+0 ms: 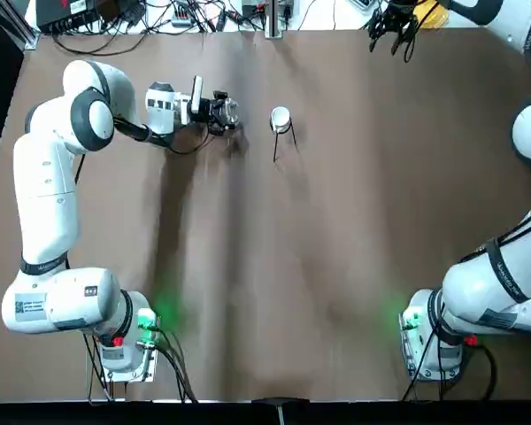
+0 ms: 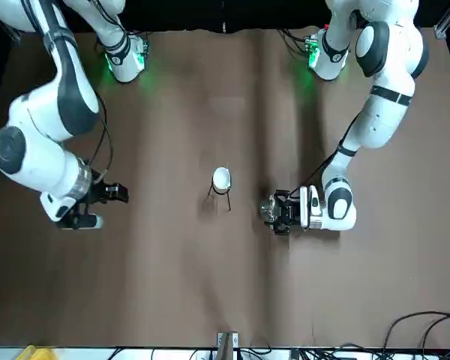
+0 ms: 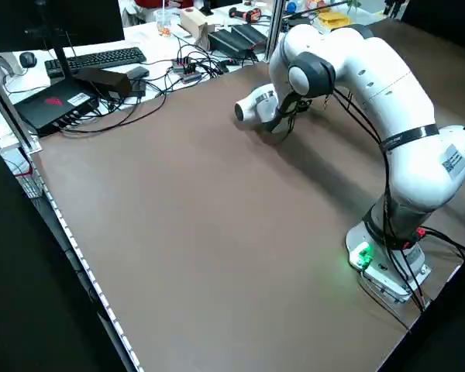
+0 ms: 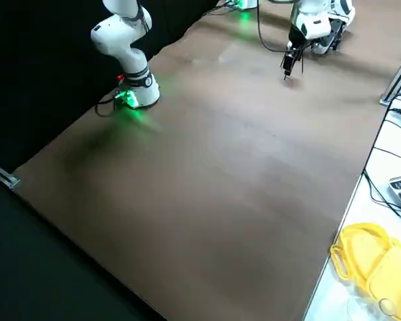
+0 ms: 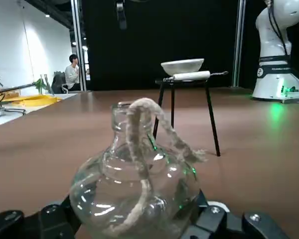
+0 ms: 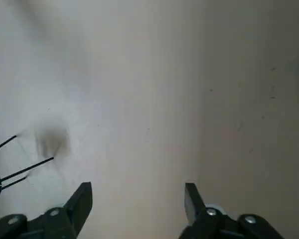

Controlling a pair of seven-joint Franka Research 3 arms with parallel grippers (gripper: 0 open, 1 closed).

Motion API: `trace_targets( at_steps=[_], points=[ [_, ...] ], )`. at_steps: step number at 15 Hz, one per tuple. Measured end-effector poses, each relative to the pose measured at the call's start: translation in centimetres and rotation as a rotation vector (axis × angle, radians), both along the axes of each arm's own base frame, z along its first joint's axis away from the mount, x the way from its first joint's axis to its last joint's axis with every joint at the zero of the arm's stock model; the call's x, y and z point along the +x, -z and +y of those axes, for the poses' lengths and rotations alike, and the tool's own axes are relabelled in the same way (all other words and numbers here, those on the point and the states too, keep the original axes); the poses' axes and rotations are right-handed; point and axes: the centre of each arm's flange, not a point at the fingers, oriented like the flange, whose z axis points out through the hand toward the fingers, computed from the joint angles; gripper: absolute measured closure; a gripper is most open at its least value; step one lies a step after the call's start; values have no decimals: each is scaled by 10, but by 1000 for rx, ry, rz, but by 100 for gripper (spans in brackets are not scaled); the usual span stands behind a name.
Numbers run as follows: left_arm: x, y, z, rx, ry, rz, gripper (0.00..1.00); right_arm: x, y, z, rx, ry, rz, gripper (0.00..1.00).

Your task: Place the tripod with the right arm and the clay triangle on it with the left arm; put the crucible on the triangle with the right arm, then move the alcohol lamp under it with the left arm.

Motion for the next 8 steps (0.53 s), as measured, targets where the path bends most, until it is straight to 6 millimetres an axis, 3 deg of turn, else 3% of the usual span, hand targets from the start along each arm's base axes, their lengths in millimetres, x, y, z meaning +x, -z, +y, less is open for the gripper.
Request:
trace_targets(
  at_steps=[8],
  points=[
    [-12,-7,-59,9,-20,6,19,-31,-76,-35,-58,38,-12,13]
  ],
)
